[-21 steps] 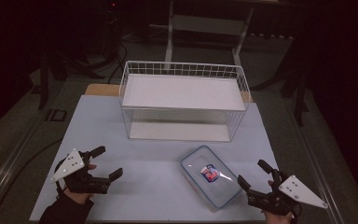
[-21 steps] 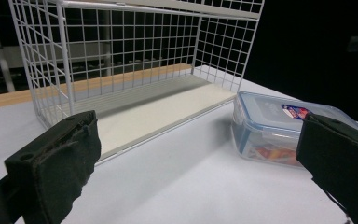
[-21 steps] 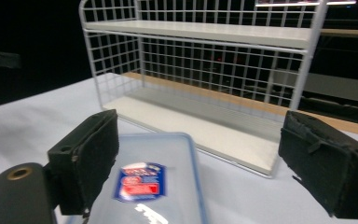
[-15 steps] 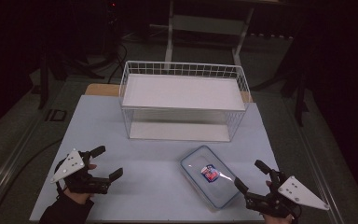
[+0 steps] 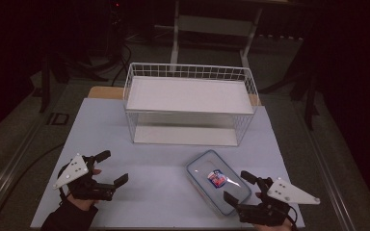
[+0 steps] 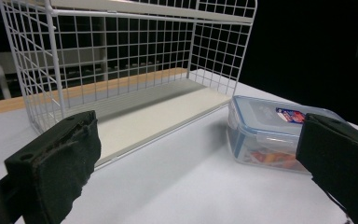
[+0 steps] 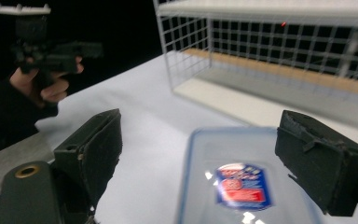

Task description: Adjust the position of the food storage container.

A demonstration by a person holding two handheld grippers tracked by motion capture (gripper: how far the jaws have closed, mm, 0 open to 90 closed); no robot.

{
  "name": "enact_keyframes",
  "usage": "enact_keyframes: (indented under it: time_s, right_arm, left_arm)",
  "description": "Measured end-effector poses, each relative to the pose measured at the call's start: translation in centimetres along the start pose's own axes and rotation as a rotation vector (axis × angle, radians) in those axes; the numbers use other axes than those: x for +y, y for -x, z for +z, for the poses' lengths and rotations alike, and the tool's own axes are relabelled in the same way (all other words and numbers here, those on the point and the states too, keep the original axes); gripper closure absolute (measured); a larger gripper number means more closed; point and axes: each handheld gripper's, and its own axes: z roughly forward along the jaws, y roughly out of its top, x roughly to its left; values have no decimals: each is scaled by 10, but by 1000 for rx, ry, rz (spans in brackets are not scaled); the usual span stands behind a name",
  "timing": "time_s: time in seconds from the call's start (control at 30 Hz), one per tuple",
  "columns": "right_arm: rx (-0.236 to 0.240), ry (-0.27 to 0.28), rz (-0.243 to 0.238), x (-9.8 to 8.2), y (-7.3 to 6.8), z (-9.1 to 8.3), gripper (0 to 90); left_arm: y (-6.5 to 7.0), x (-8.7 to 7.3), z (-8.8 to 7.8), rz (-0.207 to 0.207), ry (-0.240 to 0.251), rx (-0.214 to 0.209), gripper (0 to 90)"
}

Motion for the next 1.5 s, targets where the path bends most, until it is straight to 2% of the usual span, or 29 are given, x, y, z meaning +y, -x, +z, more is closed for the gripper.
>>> enact_keyframes:
  time_s: [0.13,0.23,0.27,0.43,0.53,0.7,0.87,1.03,1.1,1.17,1.27,1.43,1.5]
  right_arm:
    - [45,-44,15,-13,-6,11,249]
    - [72,-85,24,-24,-11,18,351]
    - [81,-104,29,-28,-13,20,416]
    - [71,-191,5,-46,-22,30,611]
    - [82,-235,6,-52,-24,36,721]
    - [70,-311,-3,-62,-25,43,882]
    - [62,-345,-16,-64,-25,46,897]
    - [40,-402,-16,-69,-22,52,899]
    - [49,-404,-5,-69,-21,53,899]
    - [33,-416,-33,-69,-23,53,899]
    - [30,-425,-30,-70,-23,54,900]
    - [-1,-432,-24,-69,-18,51,900]
    - [-25,-435,-19,-68,-12,47,899]
  left_arm:
    - [0,0,1,0,-4,-2,0]
    - [-1,-1,1,-4,-7,-2,0]
    - [-1,-1,2,-5,-8,-2,0]
    - [0,0,2,1,-9,-1,0]
    - [0,0,2,-2,-7,2,0]
    - [0,0,2,3,-8,3,0]
    - [-1,-1,2,1,-11,3,0]
    - [-1,-1,2,4,-13,2,0]
    - [-1,-1,2,3,-12,2,0]
    - [-1,-1,2,2,-9,-1,0]
    - [-1,-2,3,4,-4,-11,0]
    - [1,-3,4,14,-14,-21,0]
    - [1,-3,5,14,-11,-24,0]
